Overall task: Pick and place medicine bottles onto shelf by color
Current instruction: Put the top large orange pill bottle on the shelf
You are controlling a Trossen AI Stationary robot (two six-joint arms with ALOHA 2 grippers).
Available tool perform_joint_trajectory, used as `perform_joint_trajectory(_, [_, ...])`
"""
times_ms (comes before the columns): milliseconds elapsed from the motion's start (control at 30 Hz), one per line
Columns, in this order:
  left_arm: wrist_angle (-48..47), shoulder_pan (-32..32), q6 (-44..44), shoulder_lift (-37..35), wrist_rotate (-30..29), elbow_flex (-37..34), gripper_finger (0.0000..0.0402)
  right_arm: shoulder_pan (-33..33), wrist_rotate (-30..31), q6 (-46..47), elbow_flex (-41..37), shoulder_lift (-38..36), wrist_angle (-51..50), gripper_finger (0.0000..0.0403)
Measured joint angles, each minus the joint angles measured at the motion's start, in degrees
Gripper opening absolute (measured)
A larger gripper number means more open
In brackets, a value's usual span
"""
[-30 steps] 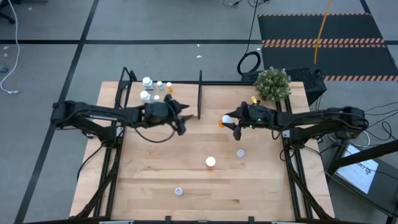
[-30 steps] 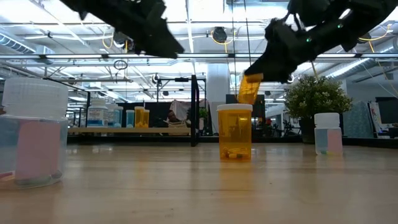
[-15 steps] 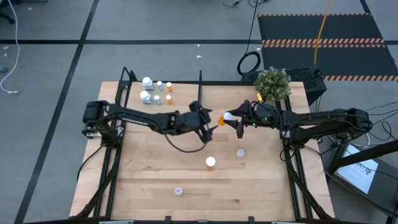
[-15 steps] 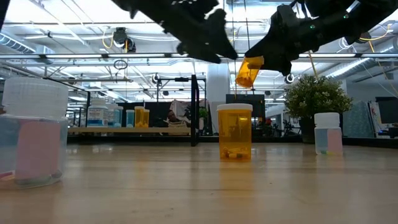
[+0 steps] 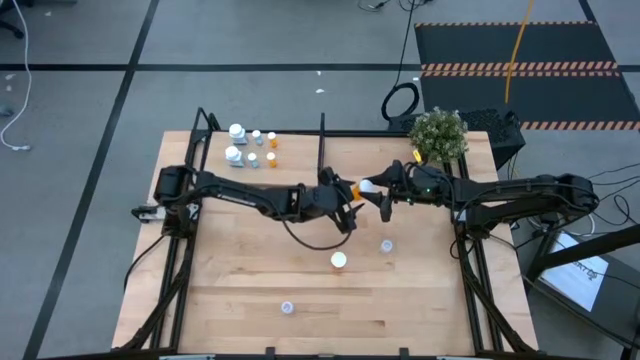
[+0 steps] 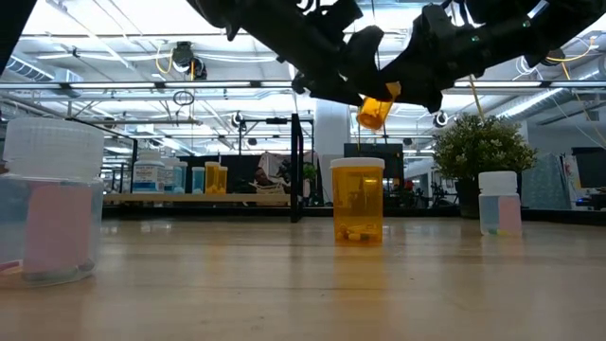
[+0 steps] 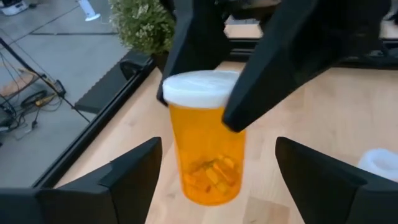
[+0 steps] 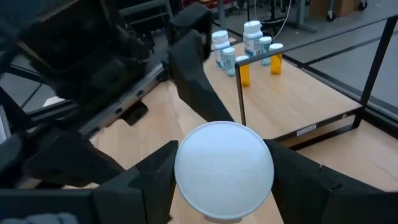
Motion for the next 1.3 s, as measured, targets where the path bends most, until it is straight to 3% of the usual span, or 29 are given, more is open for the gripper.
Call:
perform_joint_trajectory(633, [4.6, 1.5, 1.1, 1.0, 1.9, 0.1, 0.0215, 0.0, 0.3, 0.2, 0.0, 0.0, 1.4, 0.0217])
perform_joint_trajectory(1300, [4.3, 1.8, 1.5, 0.2, 2.9, 0.0, 0.0187, 0.0, 0.2, -0.4, 0.1, 0.0, 2.4, 0.0218])
